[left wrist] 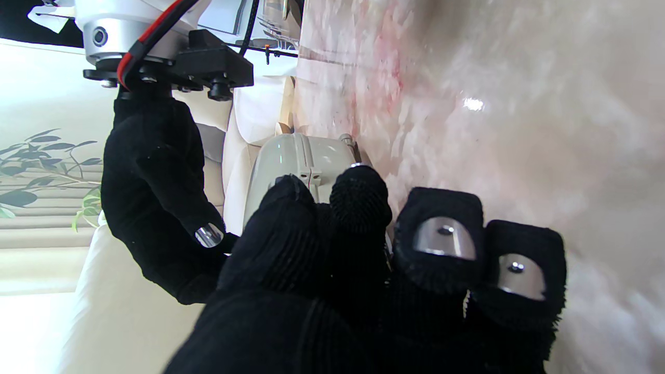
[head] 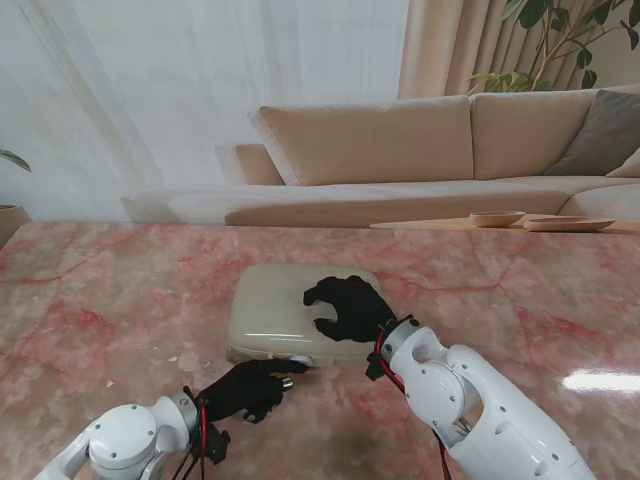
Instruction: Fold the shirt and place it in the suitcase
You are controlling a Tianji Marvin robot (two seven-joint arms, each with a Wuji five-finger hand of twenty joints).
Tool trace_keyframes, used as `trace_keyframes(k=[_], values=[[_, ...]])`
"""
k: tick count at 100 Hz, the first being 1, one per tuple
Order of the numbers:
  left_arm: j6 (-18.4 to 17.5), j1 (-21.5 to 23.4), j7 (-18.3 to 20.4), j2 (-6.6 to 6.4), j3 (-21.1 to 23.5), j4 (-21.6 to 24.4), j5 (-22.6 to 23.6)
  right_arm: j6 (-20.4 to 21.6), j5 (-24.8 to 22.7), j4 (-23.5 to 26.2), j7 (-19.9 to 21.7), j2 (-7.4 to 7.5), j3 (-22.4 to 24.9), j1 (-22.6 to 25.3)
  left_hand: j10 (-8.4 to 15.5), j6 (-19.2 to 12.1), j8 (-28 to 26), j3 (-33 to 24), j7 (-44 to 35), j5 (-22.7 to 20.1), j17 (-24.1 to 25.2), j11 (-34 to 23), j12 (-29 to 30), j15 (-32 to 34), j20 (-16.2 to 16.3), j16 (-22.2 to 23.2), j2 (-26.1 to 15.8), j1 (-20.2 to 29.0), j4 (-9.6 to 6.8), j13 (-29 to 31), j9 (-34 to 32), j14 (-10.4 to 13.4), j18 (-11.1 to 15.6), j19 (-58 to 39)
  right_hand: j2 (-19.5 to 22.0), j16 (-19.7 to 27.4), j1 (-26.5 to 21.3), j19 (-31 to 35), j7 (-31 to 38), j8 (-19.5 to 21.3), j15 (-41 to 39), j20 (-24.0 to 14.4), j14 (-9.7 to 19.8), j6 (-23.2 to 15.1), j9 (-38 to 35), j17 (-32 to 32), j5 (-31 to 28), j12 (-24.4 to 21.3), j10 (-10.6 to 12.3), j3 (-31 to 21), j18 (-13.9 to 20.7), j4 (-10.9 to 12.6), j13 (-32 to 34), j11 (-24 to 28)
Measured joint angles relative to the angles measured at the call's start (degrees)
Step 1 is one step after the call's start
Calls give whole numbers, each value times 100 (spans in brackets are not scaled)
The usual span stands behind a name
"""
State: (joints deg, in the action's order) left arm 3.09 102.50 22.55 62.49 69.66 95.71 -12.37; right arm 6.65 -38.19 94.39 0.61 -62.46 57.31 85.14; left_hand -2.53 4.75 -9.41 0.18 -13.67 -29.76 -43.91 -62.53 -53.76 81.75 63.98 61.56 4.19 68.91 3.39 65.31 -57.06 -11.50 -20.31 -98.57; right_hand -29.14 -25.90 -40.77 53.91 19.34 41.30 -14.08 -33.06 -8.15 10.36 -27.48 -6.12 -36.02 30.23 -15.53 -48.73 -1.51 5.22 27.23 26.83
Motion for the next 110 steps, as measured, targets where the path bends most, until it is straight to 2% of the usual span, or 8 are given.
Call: trace_keyframes(k=[54,72,94,106,109,110], values=[[-26,-30,-73,8,-9,41,153,17,8,-10,-5,3,3,-5,0,-14,-32,0,-127,-73,2,0,0,0,0,-1,0,0,0,0,0,0,-53,-1,0,0,0,-23,2,0,29,0,46,0,7,1,-12,0,43,0,50,0,0,0],[-26,146,-46,2,238,332,287,-1,118,-7,-83,-22,23,32,0,-15,-55,0,-127,-73,2,0,0,0,0,0,0,0,0,0,0,0,-54,-1,0,0,0,-23,2,0,-17,0,46,0,-5,1,-13,0,43,0,50,0,0,0],[-151,293,-141,-10,467,699,373,-119,255,95,-223,-88,127,199,0,-18,-35,0,79,-50,16,5,0,0,0,-1,0,-2,0,0,0,0,-55,-1,0,0,0,-67,2,0,-250,181,38,0,-27,-91,-13,0,45,39,41,0,15,47],[-229,375,-265,-11,603,929,580,-182,268,202,-347,-116,239,342,-10,-18,-34,0,79,-50,130,89,0,0,0,-1,0,-5,0,-22,0,-1,-57,-1,50,0,0,-35,6,0,-420,181,-95,0,-42,-323,-18,0,-18,135,-154,0,168,61],[-240,395,-318,-9,641,986,632,-201,277,240,-401,-128,281,390,-33,-18,-34,0,79,-50,191,149,29,0,0,-1,0,-6,0,-22,0,-3,-63,-1,57,0,0,80,6,0,-488,179,-271,0,-42,-454,-18,0,-75,146,-420,0,252,61],[-242,401,-337,-9,653,1006,646,-207,280,253,-420,-131,296,406,-46,-18,-34,0,79,-50,204,162,35,0,0,-1,0,-6,0,-22,0,-4,-70,-1,58,-2,0,135,6,0,-584,177,-382,0,-42,-542,-18,0,-119,149,-605,0,284,61]])
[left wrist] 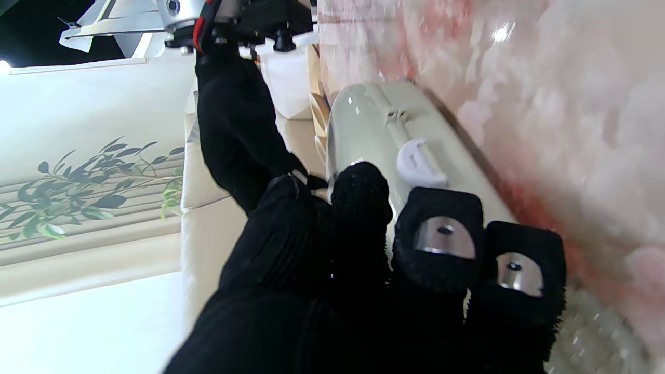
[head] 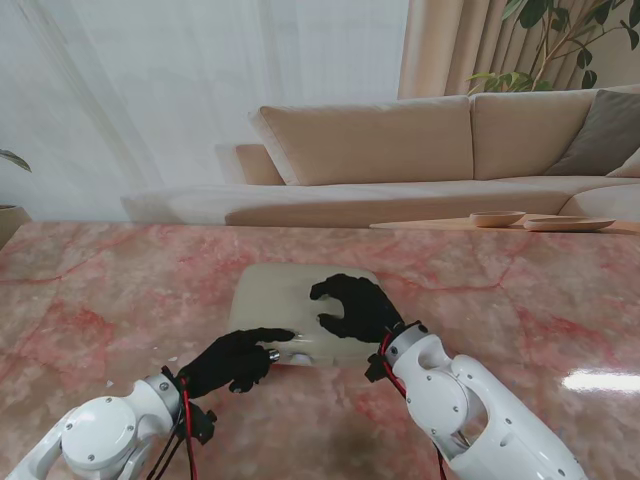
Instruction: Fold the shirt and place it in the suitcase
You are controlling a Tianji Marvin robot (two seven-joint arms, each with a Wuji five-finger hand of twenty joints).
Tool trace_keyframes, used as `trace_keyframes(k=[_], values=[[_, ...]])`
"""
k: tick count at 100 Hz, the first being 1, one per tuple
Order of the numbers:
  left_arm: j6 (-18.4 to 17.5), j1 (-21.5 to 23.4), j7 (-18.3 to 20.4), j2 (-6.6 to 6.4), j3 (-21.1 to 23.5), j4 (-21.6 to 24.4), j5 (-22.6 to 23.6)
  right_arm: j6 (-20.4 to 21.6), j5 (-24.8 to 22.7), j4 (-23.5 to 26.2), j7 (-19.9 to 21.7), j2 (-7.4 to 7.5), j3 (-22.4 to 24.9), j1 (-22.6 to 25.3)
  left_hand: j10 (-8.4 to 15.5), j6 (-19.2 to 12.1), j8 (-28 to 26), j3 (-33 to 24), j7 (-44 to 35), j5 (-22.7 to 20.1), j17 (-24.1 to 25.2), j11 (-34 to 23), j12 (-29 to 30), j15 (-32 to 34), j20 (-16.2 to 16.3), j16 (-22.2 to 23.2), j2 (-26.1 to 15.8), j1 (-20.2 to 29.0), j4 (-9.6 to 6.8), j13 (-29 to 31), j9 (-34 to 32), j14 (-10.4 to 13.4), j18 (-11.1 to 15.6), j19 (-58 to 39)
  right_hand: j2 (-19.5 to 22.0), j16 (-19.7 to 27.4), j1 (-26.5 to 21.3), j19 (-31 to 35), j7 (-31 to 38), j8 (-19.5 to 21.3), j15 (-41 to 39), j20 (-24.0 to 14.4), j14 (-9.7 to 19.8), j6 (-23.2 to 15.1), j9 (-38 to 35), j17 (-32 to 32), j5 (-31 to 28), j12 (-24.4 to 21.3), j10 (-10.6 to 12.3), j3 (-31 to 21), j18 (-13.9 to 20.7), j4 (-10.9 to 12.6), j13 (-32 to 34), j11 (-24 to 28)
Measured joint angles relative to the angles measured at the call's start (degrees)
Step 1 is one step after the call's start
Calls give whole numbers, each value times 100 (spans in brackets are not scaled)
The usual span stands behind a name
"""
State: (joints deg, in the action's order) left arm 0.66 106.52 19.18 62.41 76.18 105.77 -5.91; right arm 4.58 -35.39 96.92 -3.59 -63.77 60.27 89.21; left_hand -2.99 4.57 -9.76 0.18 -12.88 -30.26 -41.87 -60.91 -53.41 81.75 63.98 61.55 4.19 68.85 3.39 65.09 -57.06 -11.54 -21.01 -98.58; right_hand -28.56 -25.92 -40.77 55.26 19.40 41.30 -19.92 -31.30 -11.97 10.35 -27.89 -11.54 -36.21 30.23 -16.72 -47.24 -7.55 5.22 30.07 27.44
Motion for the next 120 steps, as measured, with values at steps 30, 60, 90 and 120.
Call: trace_keyframes(k=[30,60,90,120], values=[[-208,47,-852,91,220,356,438,-39,-55,396,-486,-92,454,356,-340,46,0,3,0,-8,864,840,394,-740,120,5,1,-109,0,-523,238,-453,-258,464,4,0,92,124,0,0,1,-3,-155,0,0,-171,-24,0,-34,118,-544,0,0,0],[-264,16,-1484,200,371,607,1249,-43,-188,661,-800,-151,995,574,-744,140,-156,5,-49,-12,2336,2368,1250,-2760,26,-174,2,-177,7,-1761,912,-922,-477,1906,5,-1,128,124,3,0,8,-3,-241,3,0,-171,-85,0,-44,238,-602,0,0,-65],[-282,-135,-2604,344,360,548,2068,-181,-191,795,-1166,-223,1510,840,-949,151,-441,9,21,-160,3627,3813,2210,-4776,-1075,-1085,1,-547,0,-2951,1762,-962,-612,3567,83,-1,232,124,3,-1,49,-3,-242,4,-12,-201,-94,-2,-54,431,-615,0,0,-143],[-163,-350,-3327,495,190,164,2415,-181,55,760,-1258,-238,1787,994,-1133,151,-505,12,201,-135,4246,4937,3212,-6565,-2054,-2620,1,-960,-3,-4142,2712,-990,-579,5197,229,-1,236,124,3,-2,121,-3,-242,4,-146,-223,-96,-3,-60,679,-648,-39,0,-207]])
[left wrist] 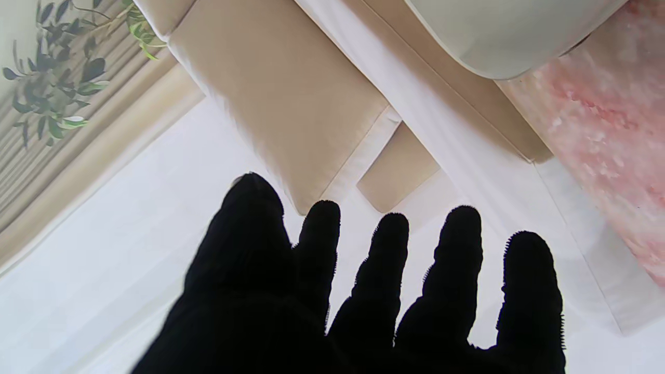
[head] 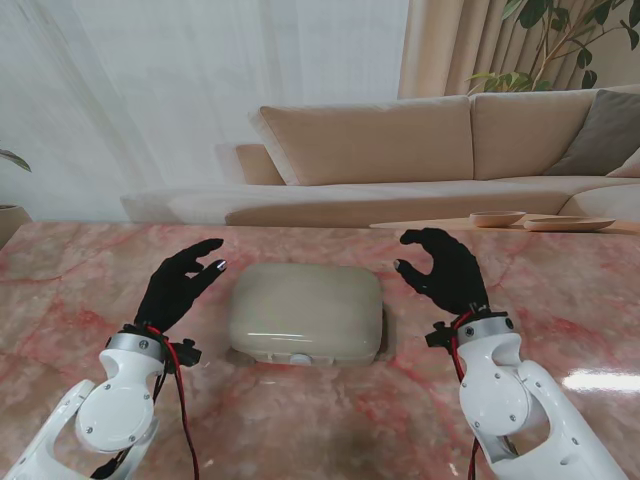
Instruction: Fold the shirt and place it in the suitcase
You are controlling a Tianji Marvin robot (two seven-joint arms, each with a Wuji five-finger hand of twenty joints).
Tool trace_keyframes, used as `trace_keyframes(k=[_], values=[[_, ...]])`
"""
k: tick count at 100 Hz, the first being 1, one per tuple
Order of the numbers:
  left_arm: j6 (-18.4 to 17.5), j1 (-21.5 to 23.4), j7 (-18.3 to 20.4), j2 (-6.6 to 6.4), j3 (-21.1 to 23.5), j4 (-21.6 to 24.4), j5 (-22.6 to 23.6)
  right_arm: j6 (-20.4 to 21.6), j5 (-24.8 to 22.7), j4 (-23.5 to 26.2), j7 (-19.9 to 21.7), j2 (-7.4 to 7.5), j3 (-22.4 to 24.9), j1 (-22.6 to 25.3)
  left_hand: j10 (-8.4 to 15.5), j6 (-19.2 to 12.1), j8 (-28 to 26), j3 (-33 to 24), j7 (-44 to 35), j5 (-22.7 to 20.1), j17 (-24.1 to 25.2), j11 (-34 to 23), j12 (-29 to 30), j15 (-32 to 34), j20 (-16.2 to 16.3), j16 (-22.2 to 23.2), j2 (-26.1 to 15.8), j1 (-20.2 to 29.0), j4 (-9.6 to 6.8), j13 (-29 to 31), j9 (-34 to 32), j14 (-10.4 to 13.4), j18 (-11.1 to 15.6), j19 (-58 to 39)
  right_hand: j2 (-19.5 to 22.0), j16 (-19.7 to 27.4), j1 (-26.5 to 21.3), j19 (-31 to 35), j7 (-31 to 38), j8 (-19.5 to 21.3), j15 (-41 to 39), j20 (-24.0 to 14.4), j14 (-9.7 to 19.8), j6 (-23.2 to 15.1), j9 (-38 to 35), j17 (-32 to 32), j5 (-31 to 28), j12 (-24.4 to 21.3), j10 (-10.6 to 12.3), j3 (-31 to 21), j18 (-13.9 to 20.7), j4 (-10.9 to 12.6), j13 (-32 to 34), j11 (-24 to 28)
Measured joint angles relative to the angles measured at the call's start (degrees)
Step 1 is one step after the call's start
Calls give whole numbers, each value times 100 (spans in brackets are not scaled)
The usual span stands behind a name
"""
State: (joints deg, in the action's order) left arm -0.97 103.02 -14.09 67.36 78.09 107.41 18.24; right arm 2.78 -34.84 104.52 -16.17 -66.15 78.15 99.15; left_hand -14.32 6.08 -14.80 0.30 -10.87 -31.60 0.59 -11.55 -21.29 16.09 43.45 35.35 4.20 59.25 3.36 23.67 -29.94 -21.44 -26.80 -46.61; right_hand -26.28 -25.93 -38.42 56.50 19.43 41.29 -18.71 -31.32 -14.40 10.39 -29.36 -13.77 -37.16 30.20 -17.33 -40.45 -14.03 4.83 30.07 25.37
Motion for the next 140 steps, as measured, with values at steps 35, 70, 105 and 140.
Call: trace_keyframes(k=[35,70,105,140], values=[[-18,-125,-116,89,-68,-235,-230,15,246,-344,-323,-72,40,-9,-7,0,-10,1,105,3,288,182,270,-499,-765,-798,-69,-493,-2,-501,253,53,334,1157,67,0,0,-8,-2,-24,119,0,-9,7,0,-1,0,-68,-15,159,-19,-1,0,-141],[-7,-260,-321,146,-197,-501,-425,30,681,-780,-452,-163,-1,-105,-7,0,-54,1,106,3,337,215,271,-500,-814,-859,-69,-551,-2,-580,253,57,345,1248,78,0,0,-18,-8,-38,181,0,-68,69,0,4,0,-77,-125,219,-91,-1,0,-215],[-115,-313,-516,198,-259,-694,-506,29,755,-949,-501,-187,10,-139,-7,1,-55,1,109,3,350,221,272,-500,-816,-885,-69,-551,-2,-640,286,59,345,1377,185,0,0,-23,-16,-84,188,0,-69,71,-1,15,0,-79,-138,309,-94,-1,0,-278],[-237,-112,-572,226,-249,-679,-552,-2,779,-910,-480,-189,-3,-99,-7,1,-56,1,110,3,350,227,272,-500,-817,-891,-69,-551,-2,-640,285,59,345,1409,247,0,0,-71,-16,-84,189,0,-69,72,-1,15,0,-79,-143,448,-94,-1,0,-279]])
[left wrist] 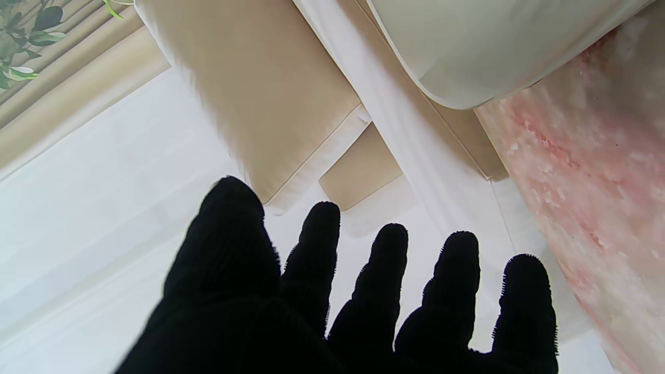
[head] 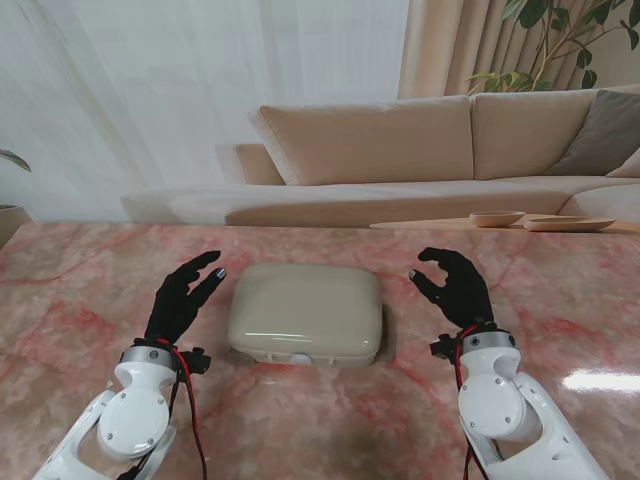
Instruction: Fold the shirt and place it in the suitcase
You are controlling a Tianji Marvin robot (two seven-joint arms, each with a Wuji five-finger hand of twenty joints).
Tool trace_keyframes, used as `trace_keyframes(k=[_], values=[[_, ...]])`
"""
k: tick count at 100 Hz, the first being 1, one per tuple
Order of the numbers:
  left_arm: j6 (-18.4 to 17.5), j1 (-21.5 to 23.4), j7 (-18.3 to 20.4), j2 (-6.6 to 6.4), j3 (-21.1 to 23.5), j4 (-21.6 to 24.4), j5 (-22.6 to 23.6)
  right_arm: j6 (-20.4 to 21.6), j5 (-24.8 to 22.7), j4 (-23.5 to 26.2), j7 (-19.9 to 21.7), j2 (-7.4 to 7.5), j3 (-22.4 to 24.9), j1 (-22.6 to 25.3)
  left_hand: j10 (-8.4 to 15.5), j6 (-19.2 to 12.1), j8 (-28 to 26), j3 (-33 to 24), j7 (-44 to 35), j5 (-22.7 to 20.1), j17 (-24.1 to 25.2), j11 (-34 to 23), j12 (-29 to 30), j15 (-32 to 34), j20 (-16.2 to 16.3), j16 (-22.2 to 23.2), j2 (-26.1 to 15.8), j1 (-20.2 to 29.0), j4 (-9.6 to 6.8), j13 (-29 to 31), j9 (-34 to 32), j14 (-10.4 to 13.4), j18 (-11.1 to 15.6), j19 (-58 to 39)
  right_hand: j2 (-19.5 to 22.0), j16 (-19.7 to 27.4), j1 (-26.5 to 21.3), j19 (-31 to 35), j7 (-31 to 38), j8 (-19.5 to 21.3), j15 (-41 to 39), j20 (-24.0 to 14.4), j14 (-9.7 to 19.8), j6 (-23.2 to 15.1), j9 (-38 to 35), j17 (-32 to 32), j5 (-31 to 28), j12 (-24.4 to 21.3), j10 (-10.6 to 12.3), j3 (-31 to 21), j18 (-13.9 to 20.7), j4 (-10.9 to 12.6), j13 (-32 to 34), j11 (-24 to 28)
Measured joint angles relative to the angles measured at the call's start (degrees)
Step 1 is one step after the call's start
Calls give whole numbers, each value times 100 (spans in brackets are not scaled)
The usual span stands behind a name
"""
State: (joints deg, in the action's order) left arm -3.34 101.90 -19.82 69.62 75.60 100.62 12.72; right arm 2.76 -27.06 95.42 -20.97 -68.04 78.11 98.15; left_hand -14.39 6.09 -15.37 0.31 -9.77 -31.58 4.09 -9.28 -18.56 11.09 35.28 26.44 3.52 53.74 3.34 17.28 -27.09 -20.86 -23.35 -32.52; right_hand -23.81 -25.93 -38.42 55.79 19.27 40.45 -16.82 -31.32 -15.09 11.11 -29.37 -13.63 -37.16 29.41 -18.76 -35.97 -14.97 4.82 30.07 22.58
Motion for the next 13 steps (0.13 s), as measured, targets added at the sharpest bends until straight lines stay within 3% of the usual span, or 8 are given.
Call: trace_keyframes(k=[13], values=[[-6,23,4,3,33,-6,-11,-43,0,9,34,2,-18,0,0,1,0,0,0,0,0,1,0,0,0,0,0,0,0,0,-1,0,0,29,0,0,0,-1,0,0,0,0,0,0,0,0,0,0,0,2,0,0,0,0]])
